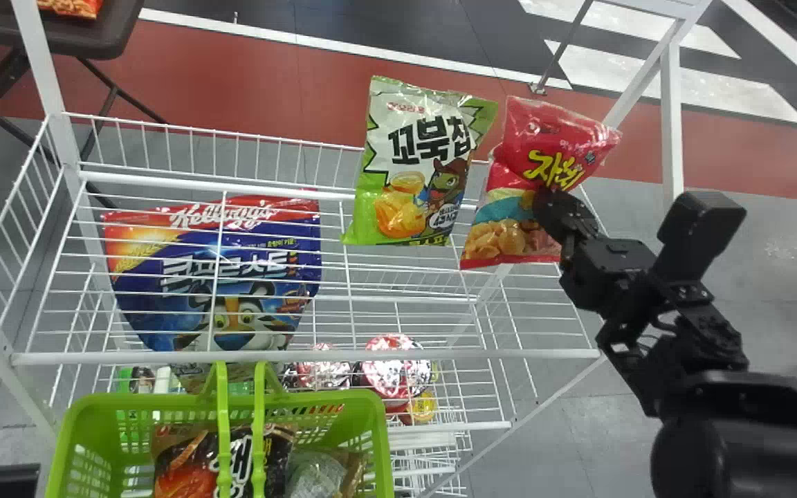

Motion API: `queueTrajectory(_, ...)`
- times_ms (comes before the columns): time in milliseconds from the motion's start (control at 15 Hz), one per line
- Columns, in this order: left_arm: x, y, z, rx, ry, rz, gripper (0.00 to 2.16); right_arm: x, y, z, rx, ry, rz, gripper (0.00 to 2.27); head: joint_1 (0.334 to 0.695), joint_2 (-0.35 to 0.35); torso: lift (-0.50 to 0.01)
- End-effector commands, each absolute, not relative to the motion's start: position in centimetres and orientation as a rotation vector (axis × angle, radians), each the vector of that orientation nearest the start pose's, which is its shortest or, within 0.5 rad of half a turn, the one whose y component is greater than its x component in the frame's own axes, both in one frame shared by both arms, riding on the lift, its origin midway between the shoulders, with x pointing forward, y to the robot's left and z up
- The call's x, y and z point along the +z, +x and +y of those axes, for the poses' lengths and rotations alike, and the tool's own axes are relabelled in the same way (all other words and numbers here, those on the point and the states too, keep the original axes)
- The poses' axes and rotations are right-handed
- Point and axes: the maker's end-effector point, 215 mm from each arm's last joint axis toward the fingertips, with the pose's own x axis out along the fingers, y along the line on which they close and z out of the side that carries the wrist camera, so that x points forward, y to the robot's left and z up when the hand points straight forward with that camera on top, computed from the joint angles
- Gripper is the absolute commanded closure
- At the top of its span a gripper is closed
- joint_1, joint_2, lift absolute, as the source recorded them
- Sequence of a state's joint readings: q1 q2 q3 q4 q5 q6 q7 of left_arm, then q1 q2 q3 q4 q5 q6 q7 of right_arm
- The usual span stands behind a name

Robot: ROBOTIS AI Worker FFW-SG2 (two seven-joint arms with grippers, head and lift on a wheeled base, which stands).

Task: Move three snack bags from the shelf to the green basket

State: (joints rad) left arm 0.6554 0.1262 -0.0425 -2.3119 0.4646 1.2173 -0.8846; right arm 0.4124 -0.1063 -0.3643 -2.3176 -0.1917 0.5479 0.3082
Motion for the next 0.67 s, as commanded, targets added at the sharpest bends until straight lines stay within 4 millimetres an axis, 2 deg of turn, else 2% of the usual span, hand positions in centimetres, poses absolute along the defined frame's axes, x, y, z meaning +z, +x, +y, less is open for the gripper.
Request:
queueTrajectory(0,-40.7,16.6,-0.6,-1.126,-0.767,0.975,2.14,-27.3,42.0,-30.7,0.142,0.022,0.185,2.24,0.695,-0.350,-0.048)
queueTrajectory(67,-40.7,16.6,-0.6,-1.125,-0.767,0.974,2.14,-27.9,40.3,-29.0,0.188,0.054,0.229,2.24,0.695,-0.350,-0.048)
queueTrajectory(267,-40.7,16.7,-0.8,-1.124,-0.772,0.971,2.14,-31.6,35.5,-24.8,0.314,0.192,0.452,2.24,0.695,-0.350,-0.048)
queueTrajectory(467,-40.7,16.6,-1.0,-1.126,-0.768,0.974,2.14,-34.6,29.0,-20.2,0.434,0.320,0.695,2.24,0.695,-0.350,-0.048)
queueTrajectory(600,-40.7,16.6,-0.9,-1.126,-0.768,0.972,2.14,-36.9,25.5,-18.1,0.467,0.374,0.839,2.24,0.695,-0.350,-0.048)
